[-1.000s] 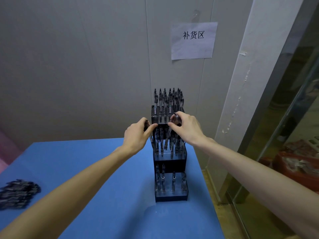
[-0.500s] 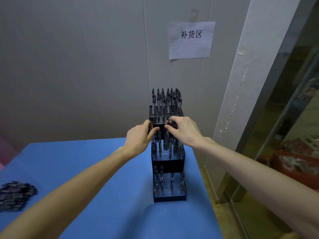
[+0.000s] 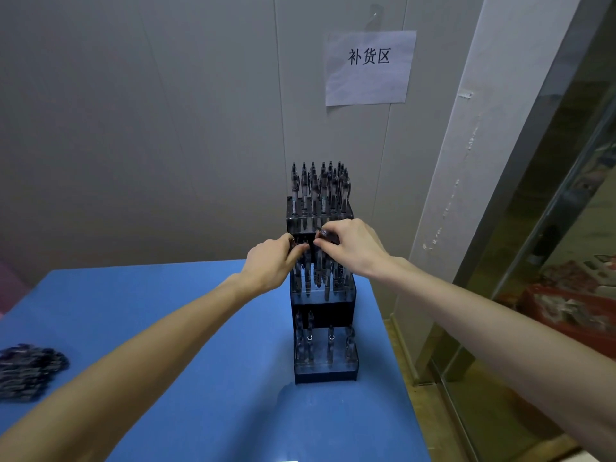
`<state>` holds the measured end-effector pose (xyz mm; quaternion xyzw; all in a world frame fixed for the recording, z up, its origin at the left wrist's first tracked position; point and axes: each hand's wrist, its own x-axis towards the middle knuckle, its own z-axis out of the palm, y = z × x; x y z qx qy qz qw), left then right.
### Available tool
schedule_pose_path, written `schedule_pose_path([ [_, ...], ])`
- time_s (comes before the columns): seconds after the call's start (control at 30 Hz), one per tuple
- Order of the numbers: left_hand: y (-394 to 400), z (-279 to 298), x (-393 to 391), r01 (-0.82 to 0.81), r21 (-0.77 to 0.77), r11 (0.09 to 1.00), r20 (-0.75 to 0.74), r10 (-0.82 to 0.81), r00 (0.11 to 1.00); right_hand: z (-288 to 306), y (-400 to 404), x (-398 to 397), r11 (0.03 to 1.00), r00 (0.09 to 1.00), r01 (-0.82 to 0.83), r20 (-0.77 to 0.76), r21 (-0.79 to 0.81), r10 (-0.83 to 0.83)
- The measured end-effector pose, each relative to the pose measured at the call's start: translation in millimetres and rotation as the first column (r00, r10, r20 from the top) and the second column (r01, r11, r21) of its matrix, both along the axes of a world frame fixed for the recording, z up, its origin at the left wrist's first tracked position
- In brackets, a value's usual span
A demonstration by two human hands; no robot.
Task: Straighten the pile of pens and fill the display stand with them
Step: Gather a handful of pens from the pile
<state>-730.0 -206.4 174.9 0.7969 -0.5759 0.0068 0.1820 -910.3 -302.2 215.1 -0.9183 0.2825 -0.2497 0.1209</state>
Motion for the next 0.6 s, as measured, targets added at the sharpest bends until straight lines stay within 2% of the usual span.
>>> schedule_pose_path([
  [0.07,-2,1,3,0.008,0.026,1.000,0.027,-0.009,1.000,-2,3,3,1.000,0.999,-0.005,-0.045,-0.009,0.005],
  [0.23,-4,8,4,0.063,0.095,0.994,0.111,-0.073,0.991,5,1,8,0.996,0.998,0.003,-0.067,0.086,0.003],
  [0.4,-1,3,2,0.037,0.252,0.967,0.222,-0.095,0.970,10,-5,8,0.988,0.988,0.031,-0.155,0.148,-0.008],
  [0.47,-1,-4,-1,0.040,0.298,0.954,0.207,-0.106,0.973,5,-5,8,0.988,0.976,0.039,-0.218,0.153,-0.005],
  [0.6,-2,1,-4,0.055,0.360,0.931,0.162,-0.120,0.979,-3,-2,11,0.986,0.974,0.042,-0.225,0.160,-0.005],
])
